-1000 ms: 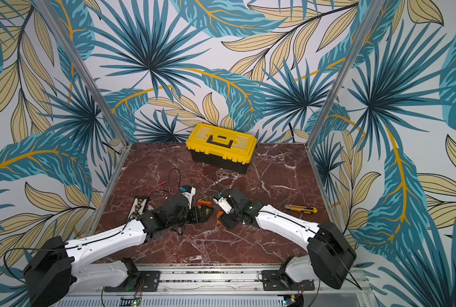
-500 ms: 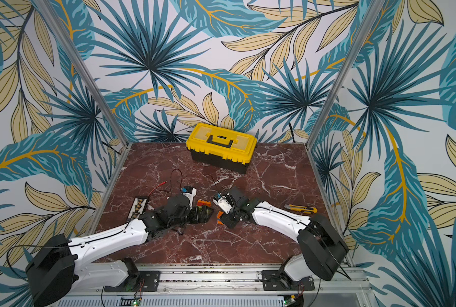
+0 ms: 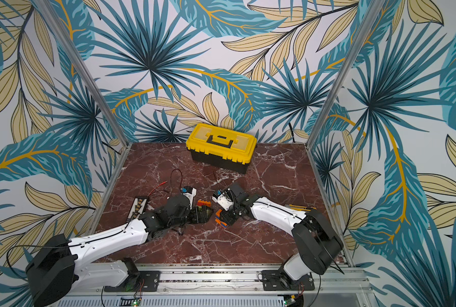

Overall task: Assemble the number 5 with lego
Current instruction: Pick up the lego brick from the center of the board, then place the lego brick at the center of the board.

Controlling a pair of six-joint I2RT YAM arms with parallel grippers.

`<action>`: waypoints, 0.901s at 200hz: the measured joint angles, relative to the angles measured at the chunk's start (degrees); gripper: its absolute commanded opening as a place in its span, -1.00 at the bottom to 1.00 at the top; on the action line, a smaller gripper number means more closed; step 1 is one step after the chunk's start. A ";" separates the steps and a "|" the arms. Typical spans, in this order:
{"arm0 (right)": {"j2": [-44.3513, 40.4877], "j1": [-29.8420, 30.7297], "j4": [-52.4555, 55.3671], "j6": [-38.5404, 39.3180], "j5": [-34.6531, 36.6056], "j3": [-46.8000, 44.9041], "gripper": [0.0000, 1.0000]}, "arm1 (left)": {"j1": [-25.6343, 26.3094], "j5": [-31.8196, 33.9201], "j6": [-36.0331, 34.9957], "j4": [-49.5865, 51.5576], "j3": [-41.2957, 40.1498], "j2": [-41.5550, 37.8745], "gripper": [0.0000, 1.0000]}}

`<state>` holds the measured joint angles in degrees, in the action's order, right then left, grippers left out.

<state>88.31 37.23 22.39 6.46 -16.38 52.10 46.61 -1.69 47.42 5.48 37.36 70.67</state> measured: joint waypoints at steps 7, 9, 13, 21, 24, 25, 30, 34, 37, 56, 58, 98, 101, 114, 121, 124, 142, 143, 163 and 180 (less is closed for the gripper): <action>0.28 -0.39 0.02 -0.02 -1.33 0.15 -0.31 | 0.00 0.02 0.11 0.00 0.00 0.00 1.00; 0.35 -0.48 0.02 -0.02 -1.64 0.17 -0.31 | 0.00 0.00 0.11 0.02 0.00 0.00 0.99; 0.57 -0.79 0.09 -0.04 -2.47 0.28 -0.31 | 0.00 0.00 0.13 0.02 0.00 0.00 0.99; 1.09 -1.38 0.15 -0.20 -4.44 0.50 -0.31 | 0.00 0.00 0.13 0.04 0.00 0.00 1.00; 1.31 -1.60 0.15 -0.22 -5.16 0.59 -0.31 | 0.00 0.00 0.15 0.07 0.00 0.00 1.00; 1.36 -1.66 0.17 -0.22 -5.31 0.61 -0.31 | 0.00 0.00 0.15 0.07 0.00 0.00 0.99; 1.84 -2.05 0.20 -0.22 -6.69 0.81 -0.31 | 0.00 0.00 0.15 0.11 0.00 0.00 0.99; 2.12 -2.32 0.20 -0.24 -7.48 0.96 -0.31 | 0.00 0.02 0.15 0.13 0.00 0.00 1.00; 2.43 -2.54 0.22 -0.22 -8.24 1.09 -0.31 | 0.00 0.00 0.15 0.15 0.00 0.00 1.00; 4.63 -3.85 1.55 -0.04 -12.39 2.78 -0.30 | 0.00 0.02 0.15 0.31 0.00 0.00 1.00; 4.90 -3.98 1.77 0.02 -12.83 3.04 -0.30 | 0.00 0.02 0.15 0.33 0.00 0.00 1.00; 10.78 -6.36 5.44 1.53 -19.17 8.33 -0.24 | 0.00 0.22 0.17 0.46 0.00 -0.02 0.99; 11.17 -6.54 5.68 1.62 -19.47 8.68 -0.23 | 0.00 0.24 0.17 0.46 0.00 -0.04 0.99; 12.66 -7.17 7.02 2.23 -20.57 10.12 -0.18 | 0.00 0.42 0.17 0.57 0.00 -0.11 1.00; 13.38 -7.41 7.76 2.43 -20.55 10.82 -0.13 | 0.00 0.46 0.17 0.72 0.00 -0.20 0.99; 13.77 -7.54 8.11 2.56 -20.59 11.15 -0.11 | 0.00 0.48 0.17 0.79 0.00 -0.28 1.00; 15.65 -7.93 9.64 3.02 -20.52 12.44 -0.02 | 0.00 0.66 0.17 0.96 0.00 -0.61 1.00; 15.72 -7.93 9.70 3.06 -20.52 12.46 -0.01 | 0.00 0.66 0.20 0.96 0.00 -0.61 1.00; 16.68 -8.26 11.21 3.50 -20.31 13.14 0.07 | 0.00 0.70 0.35 1.07 0.00 -0.83 0.99; 16.87 -8.41 12.11 3.89 -20.04 13.57 0.12 | 0.00 0.83 0.44 1.25 0.00 -1.01 1.00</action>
<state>105.19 28.82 34.50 10.35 -36.42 65.67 46.61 -0.86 47.86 6.72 37.36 69.67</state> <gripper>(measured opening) 0.543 0.997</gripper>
